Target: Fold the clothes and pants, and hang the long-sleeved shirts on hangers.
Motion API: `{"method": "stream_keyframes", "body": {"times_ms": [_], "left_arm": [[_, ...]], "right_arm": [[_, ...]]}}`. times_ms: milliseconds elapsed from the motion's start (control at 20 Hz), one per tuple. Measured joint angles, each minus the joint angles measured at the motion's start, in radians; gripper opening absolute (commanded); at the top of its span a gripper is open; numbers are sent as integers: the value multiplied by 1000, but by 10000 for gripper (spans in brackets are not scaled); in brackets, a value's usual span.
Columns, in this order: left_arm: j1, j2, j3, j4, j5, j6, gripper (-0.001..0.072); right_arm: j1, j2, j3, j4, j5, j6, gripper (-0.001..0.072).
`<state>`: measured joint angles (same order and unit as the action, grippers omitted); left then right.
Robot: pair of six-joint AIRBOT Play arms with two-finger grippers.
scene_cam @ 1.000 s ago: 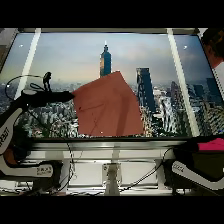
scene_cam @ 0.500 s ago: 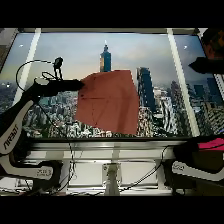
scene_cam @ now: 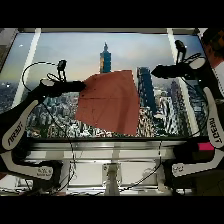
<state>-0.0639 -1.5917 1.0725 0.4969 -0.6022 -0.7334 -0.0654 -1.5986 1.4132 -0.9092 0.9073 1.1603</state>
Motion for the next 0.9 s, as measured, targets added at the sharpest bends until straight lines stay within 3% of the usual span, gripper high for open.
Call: {"method": "stream_keyframes", "body": {"times_ms": [250,550,900], "left_arm": [[-2,-2,0,-1,-9,-18,21],[-2,-2,0,-1,-103,-22,21],[-3,-2,0,-1,-169,-33,21]], "right_arm": [[63,-142,65,91,-26,66,507],[77,-280,137,151,-1,90,506],[89,-396,266,72,44,169,503]]}}
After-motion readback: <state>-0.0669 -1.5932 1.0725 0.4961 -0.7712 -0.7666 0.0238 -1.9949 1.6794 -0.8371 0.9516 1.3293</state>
